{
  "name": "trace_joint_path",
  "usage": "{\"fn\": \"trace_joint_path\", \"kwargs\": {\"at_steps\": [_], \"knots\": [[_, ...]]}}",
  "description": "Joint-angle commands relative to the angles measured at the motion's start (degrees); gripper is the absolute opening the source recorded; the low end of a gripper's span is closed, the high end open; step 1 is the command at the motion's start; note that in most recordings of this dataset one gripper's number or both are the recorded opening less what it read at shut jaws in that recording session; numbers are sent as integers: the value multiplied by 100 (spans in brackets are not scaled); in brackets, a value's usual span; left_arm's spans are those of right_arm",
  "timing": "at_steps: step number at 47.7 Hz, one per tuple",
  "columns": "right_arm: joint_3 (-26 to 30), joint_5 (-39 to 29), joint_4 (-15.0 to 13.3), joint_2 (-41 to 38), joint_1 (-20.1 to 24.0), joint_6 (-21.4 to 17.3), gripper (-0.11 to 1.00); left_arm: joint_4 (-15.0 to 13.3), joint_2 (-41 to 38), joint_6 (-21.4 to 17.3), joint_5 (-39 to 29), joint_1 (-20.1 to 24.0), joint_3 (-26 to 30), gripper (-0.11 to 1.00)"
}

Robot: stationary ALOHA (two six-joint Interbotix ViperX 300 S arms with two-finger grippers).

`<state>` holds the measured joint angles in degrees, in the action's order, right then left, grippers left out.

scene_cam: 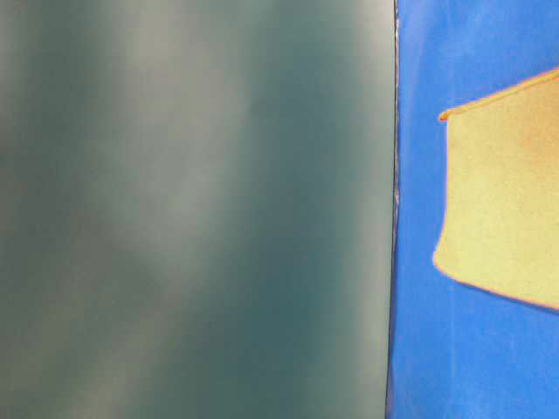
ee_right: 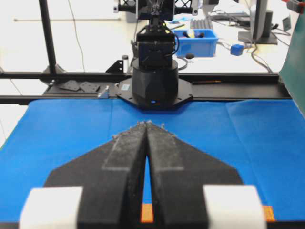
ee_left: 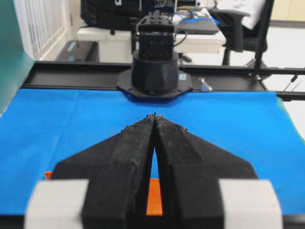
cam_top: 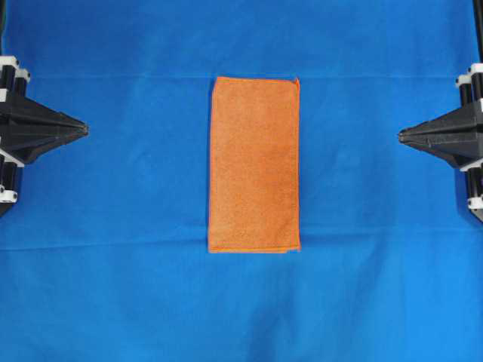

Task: Fold a vertical towel.
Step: 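Move both grippers to the top corners of the orange towel and pinch them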

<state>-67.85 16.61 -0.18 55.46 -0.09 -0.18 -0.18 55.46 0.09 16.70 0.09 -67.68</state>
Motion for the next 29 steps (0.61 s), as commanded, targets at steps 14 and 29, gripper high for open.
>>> {"fn": "trace_joint_path", "kwargs": {"at_steps": [14, 29], "knots": [[589, -475, 97, -826, -853, -62, 0, -281, -888, 352, 88, 536, 255, 0], [984, -519, 97, -2443, -1740, -44, 0, -281, -2540, 360, 439, 1011, 694, 0]]}}
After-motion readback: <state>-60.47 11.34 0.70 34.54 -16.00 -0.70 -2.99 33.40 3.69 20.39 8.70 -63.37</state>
